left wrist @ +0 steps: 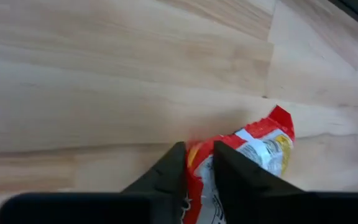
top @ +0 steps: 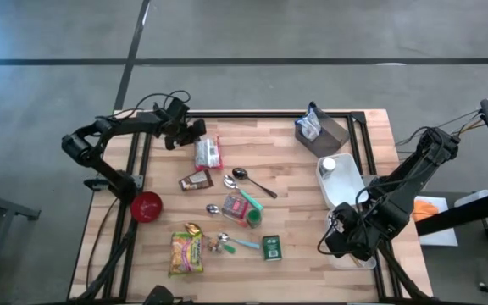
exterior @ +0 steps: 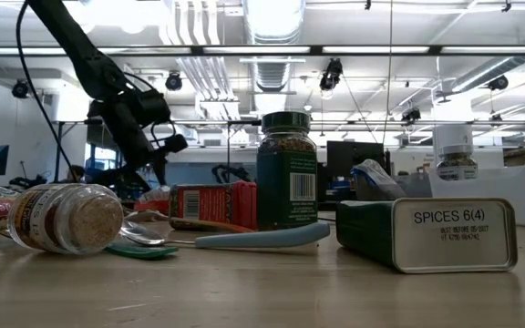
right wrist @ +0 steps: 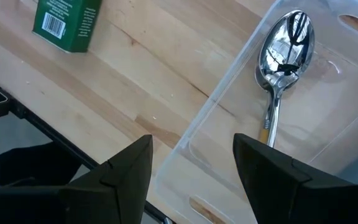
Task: Pick & Place Food Item
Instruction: Put the red noodle pack into the black bin
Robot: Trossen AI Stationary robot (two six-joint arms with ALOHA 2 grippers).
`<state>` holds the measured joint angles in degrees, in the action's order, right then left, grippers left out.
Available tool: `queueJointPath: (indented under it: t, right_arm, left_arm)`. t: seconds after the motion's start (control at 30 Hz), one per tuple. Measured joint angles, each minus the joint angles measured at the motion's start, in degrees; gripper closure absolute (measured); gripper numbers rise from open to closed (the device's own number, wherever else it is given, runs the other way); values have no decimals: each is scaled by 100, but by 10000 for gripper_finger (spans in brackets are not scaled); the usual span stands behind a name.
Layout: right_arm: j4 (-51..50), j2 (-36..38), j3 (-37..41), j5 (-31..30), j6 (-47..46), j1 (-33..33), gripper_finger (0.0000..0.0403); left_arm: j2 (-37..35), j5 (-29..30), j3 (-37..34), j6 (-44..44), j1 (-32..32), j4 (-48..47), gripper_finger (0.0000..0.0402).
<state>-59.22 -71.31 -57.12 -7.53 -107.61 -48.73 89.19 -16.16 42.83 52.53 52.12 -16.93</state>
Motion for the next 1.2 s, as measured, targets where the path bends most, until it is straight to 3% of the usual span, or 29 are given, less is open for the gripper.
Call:
queueJointPath:
  t: [0.13,0.37,0.73,0.93,1.2]
  right_arm:
    - [-2,0,0,-1,2,0,183]
    - [8,20,0,-310,-53,0,183]
    - [7,80,-450,-2633,314,358,183]
    - [293,81,-516,-2741,1297,1124,183]
    - [2400,81,-457,-2765,4275,2338,183]
  left_arm:
    - [-4,-352,0,-32,0,52,388]
    - [-136,-1058,0,-116,-30,565,400]
    - [-1222,-1519,0,5,-449,1064,401]
    - [-1805,-1525,0,240,-804,1273,401]
    - [-2366,-1520,0,615,-1143,1805,401]
